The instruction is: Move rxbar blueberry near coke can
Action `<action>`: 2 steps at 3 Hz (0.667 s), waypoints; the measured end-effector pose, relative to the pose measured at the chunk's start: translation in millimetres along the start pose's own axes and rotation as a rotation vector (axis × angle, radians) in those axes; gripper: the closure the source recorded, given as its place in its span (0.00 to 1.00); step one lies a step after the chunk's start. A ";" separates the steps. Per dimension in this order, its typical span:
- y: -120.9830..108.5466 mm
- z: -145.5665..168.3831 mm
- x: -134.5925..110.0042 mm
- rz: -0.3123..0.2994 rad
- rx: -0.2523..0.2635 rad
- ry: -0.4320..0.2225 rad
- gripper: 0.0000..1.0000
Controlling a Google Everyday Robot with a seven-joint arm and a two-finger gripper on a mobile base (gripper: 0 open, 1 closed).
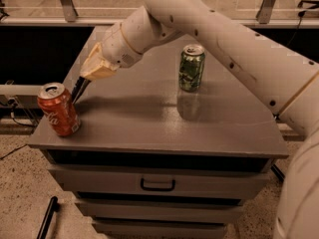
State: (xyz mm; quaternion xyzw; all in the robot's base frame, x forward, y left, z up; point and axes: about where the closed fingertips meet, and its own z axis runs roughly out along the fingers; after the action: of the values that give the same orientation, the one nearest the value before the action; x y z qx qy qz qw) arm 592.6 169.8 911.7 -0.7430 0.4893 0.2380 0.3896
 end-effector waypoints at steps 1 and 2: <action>1.9 3.3 -1.5 -0.003 -0.007 -0.001 0.61; 2.6 5.2 -2.4 -0.004 -0.011 -0.002 0.38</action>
Offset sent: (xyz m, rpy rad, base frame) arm -0.0022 0.0031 -0.0015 -0.0021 0.0015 0.0073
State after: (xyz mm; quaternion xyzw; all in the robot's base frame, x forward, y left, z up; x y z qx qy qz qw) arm 589.3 174.8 909.5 -0.7459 0.4860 0.2406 0.3867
